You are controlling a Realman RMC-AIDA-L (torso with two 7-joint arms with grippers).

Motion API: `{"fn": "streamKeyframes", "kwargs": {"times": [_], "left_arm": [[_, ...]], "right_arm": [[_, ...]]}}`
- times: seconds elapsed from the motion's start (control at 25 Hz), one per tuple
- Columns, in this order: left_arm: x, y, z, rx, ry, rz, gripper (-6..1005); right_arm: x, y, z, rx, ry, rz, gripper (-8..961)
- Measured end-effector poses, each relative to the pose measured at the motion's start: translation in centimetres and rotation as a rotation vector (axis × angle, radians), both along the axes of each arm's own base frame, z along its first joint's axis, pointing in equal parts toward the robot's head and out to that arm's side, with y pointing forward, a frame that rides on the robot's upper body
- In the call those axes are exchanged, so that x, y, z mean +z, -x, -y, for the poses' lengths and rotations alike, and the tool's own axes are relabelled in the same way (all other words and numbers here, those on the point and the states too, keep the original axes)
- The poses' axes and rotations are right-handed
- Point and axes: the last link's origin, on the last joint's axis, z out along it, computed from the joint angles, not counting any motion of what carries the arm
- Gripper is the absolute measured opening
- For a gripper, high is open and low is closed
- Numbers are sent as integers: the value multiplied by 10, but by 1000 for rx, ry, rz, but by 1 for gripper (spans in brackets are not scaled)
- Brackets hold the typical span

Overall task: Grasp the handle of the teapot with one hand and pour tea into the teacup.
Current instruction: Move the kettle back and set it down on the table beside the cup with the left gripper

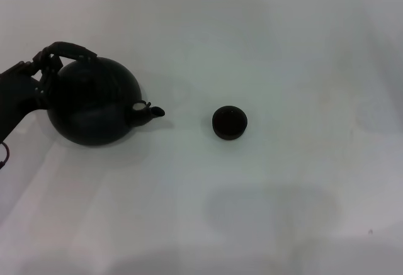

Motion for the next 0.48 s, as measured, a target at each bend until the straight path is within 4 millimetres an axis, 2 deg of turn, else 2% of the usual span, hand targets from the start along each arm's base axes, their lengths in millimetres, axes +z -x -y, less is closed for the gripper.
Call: {"fn": "streamKeyframes", "kwargs": {"times": [0.08, 0.48], "left_arm": [[0, 0, 0, 1, 0, -1, 142], [2, 3, -4, 22, 0, 24, 347]], "right_arm": [[0, 0, 0, 0, 0, 0, 844], [0, 1, -1, 3, 0, 0, 844]]}}
